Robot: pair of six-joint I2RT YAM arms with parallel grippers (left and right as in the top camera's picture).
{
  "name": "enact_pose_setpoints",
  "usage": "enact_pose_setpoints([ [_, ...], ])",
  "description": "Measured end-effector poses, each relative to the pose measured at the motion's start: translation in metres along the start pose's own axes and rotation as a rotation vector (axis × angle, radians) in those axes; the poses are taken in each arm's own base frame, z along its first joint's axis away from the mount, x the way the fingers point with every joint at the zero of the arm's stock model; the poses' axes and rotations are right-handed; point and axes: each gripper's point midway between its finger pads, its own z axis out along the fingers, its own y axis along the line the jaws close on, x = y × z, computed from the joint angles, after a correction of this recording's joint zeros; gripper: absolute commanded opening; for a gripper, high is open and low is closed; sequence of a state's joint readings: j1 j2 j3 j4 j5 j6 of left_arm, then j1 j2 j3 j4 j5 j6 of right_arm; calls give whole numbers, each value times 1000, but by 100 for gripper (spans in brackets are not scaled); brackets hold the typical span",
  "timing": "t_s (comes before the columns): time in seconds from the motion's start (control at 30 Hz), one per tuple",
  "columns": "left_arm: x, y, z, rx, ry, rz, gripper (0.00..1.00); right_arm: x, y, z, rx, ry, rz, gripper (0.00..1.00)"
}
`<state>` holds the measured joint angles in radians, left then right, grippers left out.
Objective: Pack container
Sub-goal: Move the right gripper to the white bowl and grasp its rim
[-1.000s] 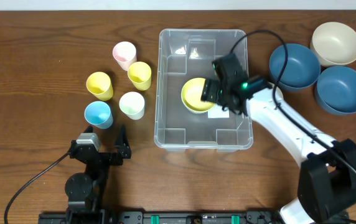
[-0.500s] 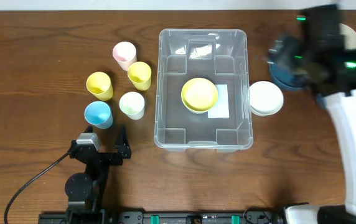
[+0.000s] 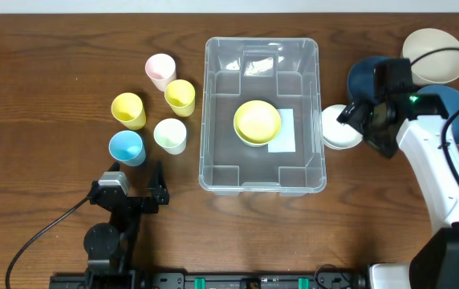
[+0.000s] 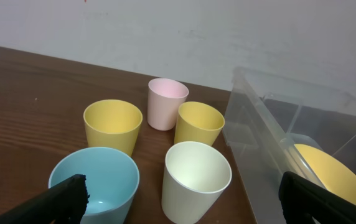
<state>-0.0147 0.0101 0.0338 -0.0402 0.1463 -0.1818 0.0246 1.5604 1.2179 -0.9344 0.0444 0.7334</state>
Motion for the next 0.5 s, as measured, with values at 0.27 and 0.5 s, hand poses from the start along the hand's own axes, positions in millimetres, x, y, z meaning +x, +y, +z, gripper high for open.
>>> enact_pose_setpoints([
  [0.27, 0, 0, 0, 0, 0, 0, 98, 13, -12, 34, -27, 27, 57, 87],
  [0.5, 0, 0, 0, 0, 0, 0, 98, 21, -16, 57, -20, 45, 77, 82],
])
